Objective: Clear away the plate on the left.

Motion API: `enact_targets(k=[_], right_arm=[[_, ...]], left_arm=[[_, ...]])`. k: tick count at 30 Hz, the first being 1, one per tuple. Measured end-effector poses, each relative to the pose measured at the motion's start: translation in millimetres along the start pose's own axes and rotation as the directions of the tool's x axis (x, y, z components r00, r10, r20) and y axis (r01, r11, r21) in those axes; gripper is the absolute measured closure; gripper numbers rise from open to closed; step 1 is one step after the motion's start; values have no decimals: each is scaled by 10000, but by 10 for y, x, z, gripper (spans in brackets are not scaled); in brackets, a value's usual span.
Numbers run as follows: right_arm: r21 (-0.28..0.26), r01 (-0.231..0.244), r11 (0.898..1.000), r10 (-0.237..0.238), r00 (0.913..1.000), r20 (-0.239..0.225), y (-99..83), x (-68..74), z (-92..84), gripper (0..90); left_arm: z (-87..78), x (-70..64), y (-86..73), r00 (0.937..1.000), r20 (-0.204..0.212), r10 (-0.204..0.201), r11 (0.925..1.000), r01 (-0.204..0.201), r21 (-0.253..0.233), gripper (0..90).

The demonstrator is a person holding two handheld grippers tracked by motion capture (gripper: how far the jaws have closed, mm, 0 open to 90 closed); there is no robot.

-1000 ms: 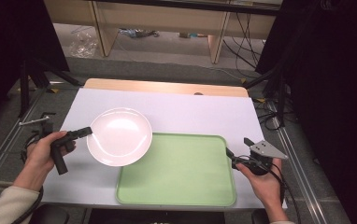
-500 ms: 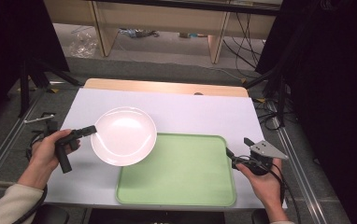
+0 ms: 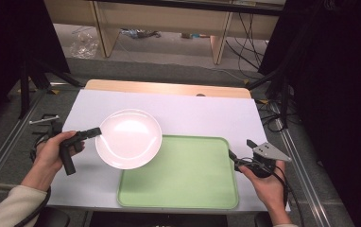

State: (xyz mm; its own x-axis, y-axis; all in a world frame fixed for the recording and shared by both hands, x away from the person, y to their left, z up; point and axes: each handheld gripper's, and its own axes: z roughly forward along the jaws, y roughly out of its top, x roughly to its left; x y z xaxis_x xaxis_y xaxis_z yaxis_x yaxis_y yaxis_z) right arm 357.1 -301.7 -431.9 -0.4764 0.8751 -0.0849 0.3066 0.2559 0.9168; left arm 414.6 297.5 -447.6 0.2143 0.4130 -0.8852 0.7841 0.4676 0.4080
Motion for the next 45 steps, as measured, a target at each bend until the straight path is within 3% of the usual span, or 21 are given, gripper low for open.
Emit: enact_targets(k=[45], right_arm=[[-61, -16, 10000, 16, 10000, 39, -2, -2, -2, 213]], left_arm=[[319, -112, -86, 9994, 271, 231, 9973, -250, 695, 872]])
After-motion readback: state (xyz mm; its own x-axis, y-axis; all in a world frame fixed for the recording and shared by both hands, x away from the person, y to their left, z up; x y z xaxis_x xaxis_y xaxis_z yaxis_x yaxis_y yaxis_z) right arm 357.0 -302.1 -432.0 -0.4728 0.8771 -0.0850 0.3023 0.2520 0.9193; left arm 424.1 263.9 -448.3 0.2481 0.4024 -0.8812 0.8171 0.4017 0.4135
